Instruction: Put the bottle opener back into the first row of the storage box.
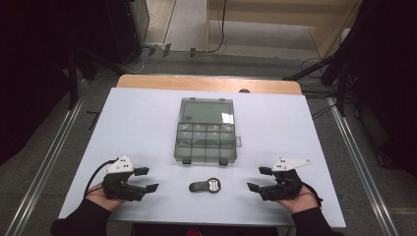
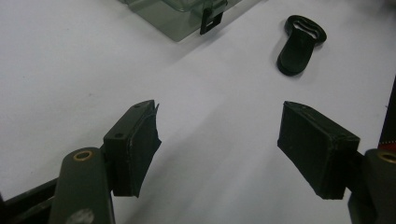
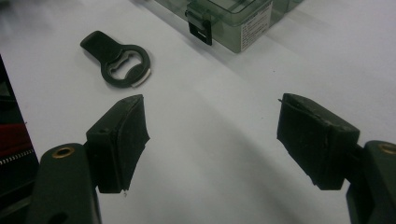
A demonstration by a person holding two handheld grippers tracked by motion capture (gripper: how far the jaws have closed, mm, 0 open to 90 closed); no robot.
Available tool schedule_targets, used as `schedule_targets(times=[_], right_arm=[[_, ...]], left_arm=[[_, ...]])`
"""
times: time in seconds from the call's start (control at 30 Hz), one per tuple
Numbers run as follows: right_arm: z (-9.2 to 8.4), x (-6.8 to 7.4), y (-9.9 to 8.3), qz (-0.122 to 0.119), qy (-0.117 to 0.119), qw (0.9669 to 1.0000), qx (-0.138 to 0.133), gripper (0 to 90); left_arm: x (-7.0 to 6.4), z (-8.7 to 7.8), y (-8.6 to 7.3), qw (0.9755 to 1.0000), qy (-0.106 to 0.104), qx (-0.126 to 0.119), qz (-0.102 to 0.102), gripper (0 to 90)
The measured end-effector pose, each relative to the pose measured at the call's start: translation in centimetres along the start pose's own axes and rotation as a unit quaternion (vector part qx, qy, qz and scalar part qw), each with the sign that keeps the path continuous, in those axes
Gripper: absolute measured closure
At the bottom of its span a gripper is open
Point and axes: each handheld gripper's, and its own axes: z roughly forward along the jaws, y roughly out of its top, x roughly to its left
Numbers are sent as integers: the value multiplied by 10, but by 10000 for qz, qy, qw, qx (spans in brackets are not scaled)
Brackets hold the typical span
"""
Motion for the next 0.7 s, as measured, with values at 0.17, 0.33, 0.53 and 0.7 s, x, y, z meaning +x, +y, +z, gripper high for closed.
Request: schedule_targets(times=[0.17, 0.33, 0.53, 0.7], right_arm=[[0, -2, 0, 75, 90, 9999, 30, 247], [0, -3, 2, 44, 71, 10000, 33, 246], [1, -3, 2, 87, 146, 9998, 52, 247], [2, -2, 3, 118, 190, 9997, 92, 242]], left_arm=[[1, 0, 1, 10000, 41, 8, -78, 283], [0, -1, 2, 9999, 126, 0, -83, 283], [1, -3, 2, 9998, 144, -37, -124, 283], [1, -2, 2, 9998, 139, -6, -112, 283]])
